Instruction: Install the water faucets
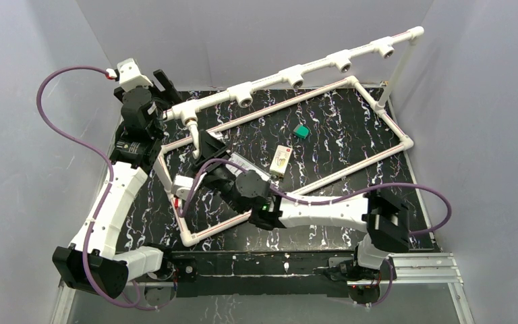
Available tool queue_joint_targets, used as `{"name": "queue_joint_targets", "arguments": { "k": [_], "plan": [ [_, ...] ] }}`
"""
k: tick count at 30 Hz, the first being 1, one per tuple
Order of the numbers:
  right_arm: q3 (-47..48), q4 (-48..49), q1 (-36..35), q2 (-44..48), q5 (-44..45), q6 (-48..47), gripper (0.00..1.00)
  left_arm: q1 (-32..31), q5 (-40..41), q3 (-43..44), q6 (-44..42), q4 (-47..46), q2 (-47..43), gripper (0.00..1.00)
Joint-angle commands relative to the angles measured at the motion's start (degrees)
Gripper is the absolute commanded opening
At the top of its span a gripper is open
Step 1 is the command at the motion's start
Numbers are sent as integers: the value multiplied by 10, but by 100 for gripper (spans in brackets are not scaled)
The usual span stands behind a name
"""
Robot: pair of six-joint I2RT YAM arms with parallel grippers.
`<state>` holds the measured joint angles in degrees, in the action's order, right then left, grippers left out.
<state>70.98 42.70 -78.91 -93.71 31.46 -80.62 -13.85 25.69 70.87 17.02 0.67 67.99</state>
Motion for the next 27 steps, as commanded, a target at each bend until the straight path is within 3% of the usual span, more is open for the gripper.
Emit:
{"name": "queue_joint_targets", "arguments": {
  "k": [1, 7, 14, 20, 23, 27],
  "plan": [
    [14, 146, -27, -46, 53, 179, 1, -12, -23, -68, -5, 188, 42, 76],
    [24, 192, -31, -63, 139, 496, 1, -12, -24, -70, -7, 188, 39, 76],
    [1, 255, -29, -67, 217, 777, 1, -12, -23, -74, -9, 188, 34, 76],
    [-22, 209, -18, -50, 268, 1078, 1, -12, -27, -76, -9, 188, 34, 76],
    [-33, 154, -5, -39, 262, 1276, 1, -13, -27, -78, -8, 186, 34, 77],
    [-47, 114, 13, -37, 232, 1463, 1, -12, -30, -80, -8, 185, 33, 77]
  ]
}}
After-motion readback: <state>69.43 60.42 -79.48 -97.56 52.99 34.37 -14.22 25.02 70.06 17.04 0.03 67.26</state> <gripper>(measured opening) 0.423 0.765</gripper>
